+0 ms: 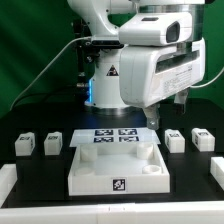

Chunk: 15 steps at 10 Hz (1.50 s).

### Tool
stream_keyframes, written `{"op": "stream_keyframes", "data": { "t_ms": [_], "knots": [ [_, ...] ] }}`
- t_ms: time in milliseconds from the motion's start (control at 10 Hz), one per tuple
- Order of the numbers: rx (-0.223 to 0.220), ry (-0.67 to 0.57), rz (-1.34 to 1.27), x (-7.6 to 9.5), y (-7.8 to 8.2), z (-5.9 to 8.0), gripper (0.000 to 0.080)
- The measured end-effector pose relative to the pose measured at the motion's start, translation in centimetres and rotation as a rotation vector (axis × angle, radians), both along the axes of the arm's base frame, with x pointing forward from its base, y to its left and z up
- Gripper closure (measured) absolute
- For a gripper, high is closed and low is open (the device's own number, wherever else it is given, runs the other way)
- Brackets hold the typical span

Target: Assemble one leg

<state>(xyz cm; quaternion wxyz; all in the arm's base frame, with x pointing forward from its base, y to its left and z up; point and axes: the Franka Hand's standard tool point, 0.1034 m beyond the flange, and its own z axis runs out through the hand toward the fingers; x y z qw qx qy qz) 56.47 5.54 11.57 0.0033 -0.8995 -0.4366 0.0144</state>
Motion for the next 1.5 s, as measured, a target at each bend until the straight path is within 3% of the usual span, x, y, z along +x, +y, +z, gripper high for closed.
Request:
{"op": "stream_keyframes", "data": {
  "t_ms": [400, 600, 1000, 1200, 1500],
  "knots": [
    [0.000, 0.000, 0.002, 0.0, 0.0, 0.0, 0.0150],
    [0.008, -0.028, 0.076, -0.9, 0.0, -0.7, 0.0150],
    [0.010, -0.049, 0.667, -5.5, -3.2, -2.3, 0.0150],
    [0.009, -0.053, 0.848, -6.0, -4.7, -2.8, 0.0150],
    [0.010, -0.053, 0.841, -5.9, -4.7, -2.8, 0.0150]
  ]
}}
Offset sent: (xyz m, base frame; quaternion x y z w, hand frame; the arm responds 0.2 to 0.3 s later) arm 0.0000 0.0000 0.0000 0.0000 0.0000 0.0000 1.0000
